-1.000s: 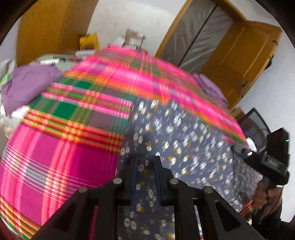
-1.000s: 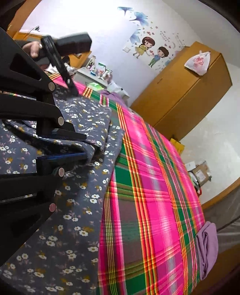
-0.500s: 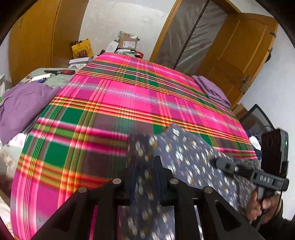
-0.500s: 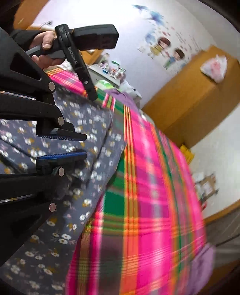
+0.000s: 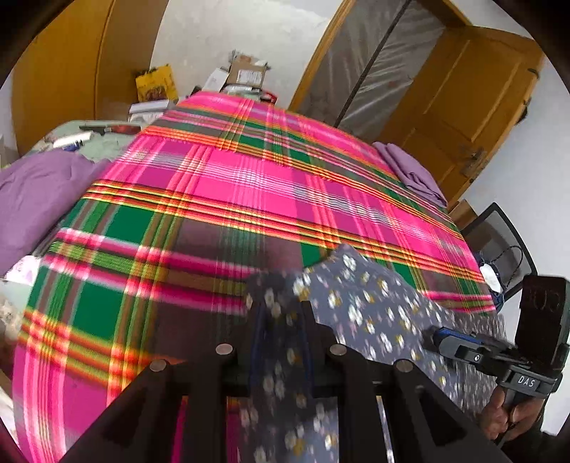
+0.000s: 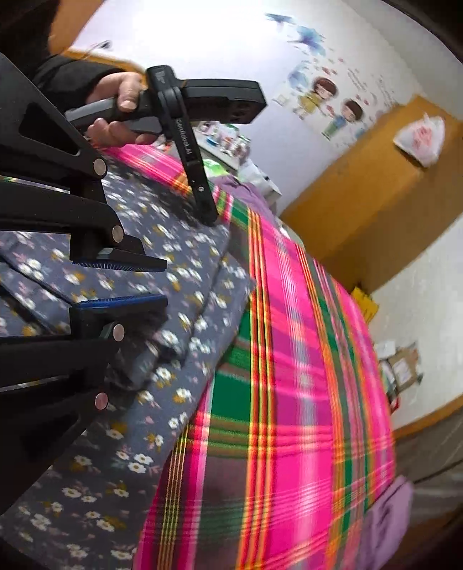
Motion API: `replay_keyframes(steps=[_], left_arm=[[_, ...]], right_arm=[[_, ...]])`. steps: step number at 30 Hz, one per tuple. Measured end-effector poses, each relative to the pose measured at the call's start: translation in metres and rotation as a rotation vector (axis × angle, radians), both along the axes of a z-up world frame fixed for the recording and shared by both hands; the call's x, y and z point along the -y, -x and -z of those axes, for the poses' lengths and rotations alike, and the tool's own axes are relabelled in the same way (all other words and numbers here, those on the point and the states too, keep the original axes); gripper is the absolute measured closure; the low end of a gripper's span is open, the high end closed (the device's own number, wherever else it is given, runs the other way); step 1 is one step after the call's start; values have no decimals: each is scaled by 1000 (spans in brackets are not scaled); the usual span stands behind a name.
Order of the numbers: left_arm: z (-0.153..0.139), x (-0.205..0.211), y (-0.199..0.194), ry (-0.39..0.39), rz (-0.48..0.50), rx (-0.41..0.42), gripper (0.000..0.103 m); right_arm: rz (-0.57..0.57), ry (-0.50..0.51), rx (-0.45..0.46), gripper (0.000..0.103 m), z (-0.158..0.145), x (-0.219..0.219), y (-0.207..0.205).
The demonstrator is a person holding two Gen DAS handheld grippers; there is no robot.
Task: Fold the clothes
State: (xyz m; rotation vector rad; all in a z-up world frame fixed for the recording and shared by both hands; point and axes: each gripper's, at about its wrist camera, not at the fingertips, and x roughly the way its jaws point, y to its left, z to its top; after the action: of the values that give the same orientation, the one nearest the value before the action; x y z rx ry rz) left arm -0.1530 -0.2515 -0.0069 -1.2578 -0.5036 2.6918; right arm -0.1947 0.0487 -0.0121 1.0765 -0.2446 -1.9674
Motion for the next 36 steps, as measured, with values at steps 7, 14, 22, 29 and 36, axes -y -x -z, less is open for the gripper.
replay_keyframes(steps=[7, 14, 22, 29, 36], left_arm=[[9, -12, -30, 44, 13, -4, 84], [-2, -41, -37, 71, 72, -39, 84], [7, -58, -30, 73, 91, -13, 83], [4, -91, -57, 18, 191, -38, 83], [1, -125, -79, -53, 307, -91, 83]], right_arm=[[-59, -72, -19, 90, 13, 11, -15], [-57, -55, -40, 88, 7, 1, -22], [-5, -42, -51, 88, 2, -32, -32], [74, -29, -48, 88, 1, -73, -38], [168, -3, -30, 76, 8, -114, -44]])
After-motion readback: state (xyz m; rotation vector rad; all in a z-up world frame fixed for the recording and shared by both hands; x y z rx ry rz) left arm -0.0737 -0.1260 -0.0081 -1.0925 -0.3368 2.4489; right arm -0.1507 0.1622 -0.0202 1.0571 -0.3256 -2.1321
